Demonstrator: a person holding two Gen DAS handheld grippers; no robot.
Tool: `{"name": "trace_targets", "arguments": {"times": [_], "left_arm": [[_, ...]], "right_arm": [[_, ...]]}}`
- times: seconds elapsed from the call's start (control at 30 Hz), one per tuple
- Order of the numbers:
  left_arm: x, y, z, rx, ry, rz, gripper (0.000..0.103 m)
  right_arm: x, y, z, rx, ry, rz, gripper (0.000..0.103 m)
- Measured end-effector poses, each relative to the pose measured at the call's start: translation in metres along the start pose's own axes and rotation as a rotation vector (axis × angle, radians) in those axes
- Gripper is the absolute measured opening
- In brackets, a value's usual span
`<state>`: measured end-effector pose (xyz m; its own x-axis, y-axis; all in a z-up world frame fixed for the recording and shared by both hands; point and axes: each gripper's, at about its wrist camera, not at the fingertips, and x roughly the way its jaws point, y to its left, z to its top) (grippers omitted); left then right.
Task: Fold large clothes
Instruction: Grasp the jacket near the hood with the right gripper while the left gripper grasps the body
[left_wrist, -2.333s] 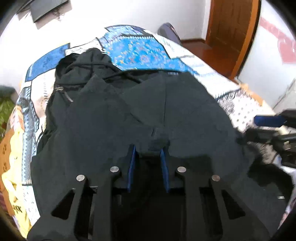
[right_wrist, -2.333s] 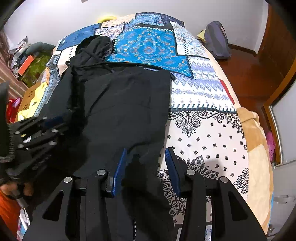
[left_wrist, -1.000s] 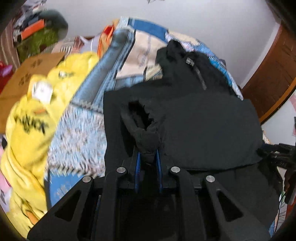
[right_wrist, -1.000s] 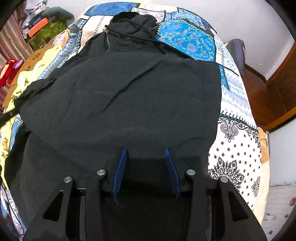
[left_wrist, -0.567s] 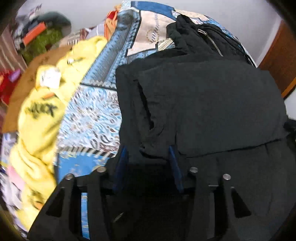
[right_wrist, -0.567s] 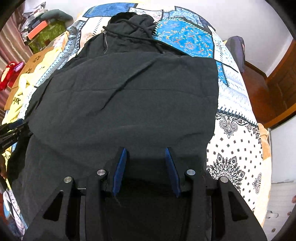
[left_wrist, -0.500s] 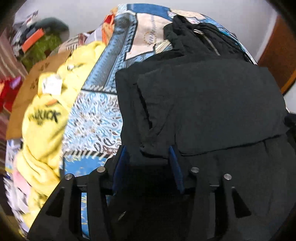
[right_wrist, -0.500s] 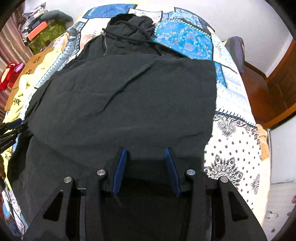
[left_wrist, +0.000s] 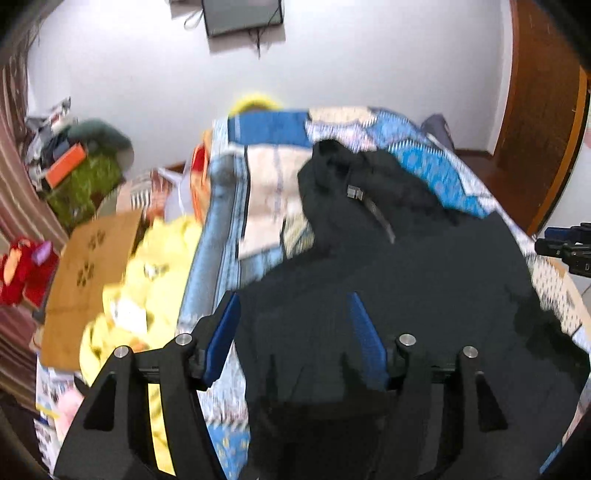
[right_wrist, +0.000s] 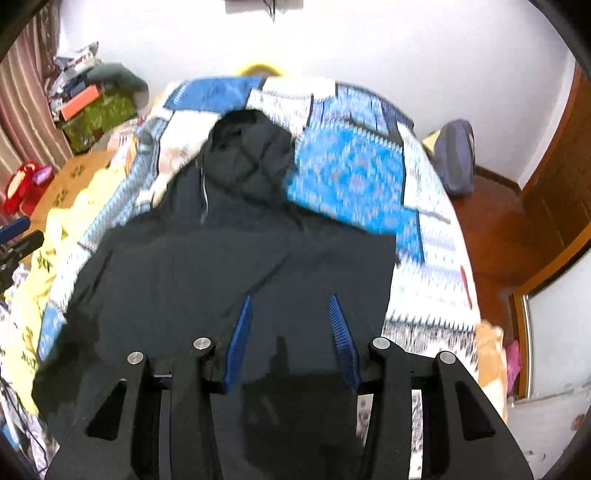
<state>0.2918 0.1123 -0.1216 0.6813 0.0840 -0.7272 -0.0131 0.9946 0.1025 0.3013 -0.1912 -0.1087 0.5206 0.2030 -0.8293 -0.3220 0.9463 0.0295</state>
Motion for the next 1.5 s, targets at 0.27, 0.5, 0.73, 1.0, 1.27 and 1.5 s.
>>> {"name": "trace_targets", "arguments": {"times": [0.27,0.5,0.73,1.0,1.27,1.5], "left_arm": [[0.032,-0.016,0.046,0.0,-0.039,-0.018,0.062],[0.104,-0.011,0.072,-0.061,0.056,-0.031,0.062],[0.186,0.001,0.082,-0.193,0.198,-0.136,0.062],[0.26,0.011,0.082,-0.294,0.278,-0.187,0.062],[0.276,0.008,0.086,-0.333,0.256,-0.21,0.019],[0.221,-0.018,0.096,-0.11,0.169,-0.091,0.005]], "right_arm": [[0.021,0.004,0.051,-0.002,-0.056,0.026,0.042],[0.084,0.009,0.083,-0.034,0.013,0.015,0.054],[0.155,-0.001,0.115,0.037,0.109,0.057,0.054],[0.216,-0.034,0.132,0.295,0.196,0.237,0.054],[0.215,-0.02,0.131,0.269,0.126,0.319,0.015],[0.148,-0.014,0.122,0.222,0.03,0.387,0.007]]}}
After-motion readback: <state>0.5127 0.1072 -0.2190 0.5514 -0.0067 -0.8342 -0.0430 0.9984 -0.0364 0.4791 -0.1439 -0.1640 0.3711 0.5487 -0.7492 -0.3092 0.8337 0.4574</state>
